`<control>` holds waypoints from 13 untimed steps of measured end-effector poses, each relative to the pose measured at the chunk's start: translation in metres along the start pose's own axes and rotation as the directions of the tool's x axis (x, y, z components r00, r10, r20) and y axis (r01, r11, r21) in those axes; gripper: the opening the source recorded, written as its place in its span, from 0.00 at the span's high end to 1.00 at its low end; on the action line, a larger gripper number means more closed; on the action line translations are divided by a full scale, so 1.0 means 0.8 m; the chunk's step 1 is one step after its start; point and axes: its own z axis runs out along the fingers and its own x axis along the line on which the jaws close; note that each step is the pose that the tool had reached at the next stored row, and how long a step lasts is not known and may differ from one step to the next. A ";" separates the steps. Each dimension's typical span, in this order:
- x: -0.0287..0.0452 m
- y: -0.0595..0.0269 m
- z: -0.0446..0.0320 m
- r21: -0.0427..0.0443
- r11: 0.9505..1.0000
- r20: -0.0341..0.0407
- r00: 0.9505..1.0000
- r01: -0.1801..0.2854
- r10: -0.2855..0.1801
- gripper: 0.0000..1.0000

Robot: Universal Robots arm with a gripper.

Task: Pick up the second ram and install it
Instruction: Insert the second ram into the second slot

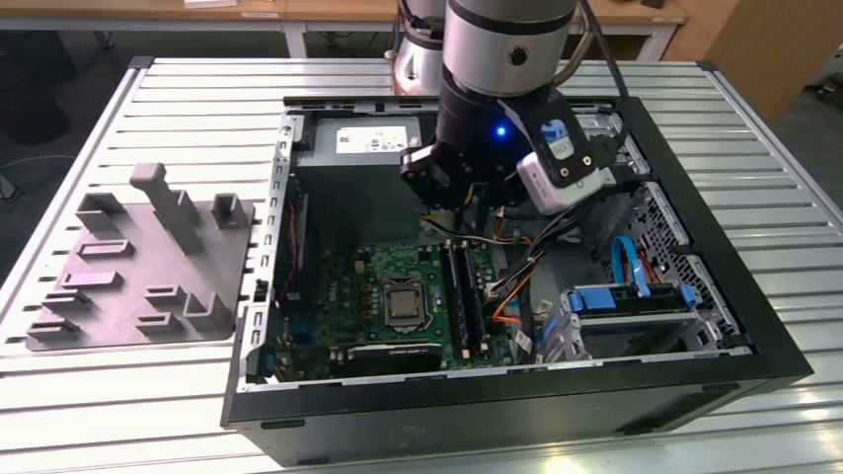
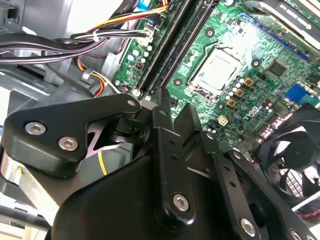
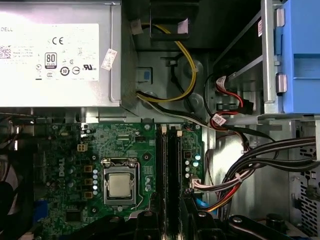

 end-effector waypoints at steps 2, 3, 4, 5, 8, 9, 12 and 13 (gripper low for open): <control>0.0000 0.000 0.0044 0.000 1.000 0.000 1.000 0.000 0.000 0.69; 0.0001 0.000 0.0067 0.000 1.000 -0.001 1.000 0.000 0.000 0.69; 0.0001 -0.001 0.0091 0.000 1.000 -0.001 1.000 0.000 0.000 0.69; 0.0002 -0.001 0.0112 0.000 1.000 -0.001 1.000 0.000 0.000 0.69; 0.0003 -0.002 0.0168 0.000 1.000 -0.002 1.000 0.000 0.000 0.69; 0.0003 -0.003 0.0183 0.000 1.000 -0.002 1.000 0.000 0.000 0.69; 0.0004 -0.003 0.0209 0.000 1.000 -0.002 1.000 0.000 0.000 0.69; 0.0004 -0.003 0.0219 0.000 1.000 -0.002 1.000 0.000 0.000 0.69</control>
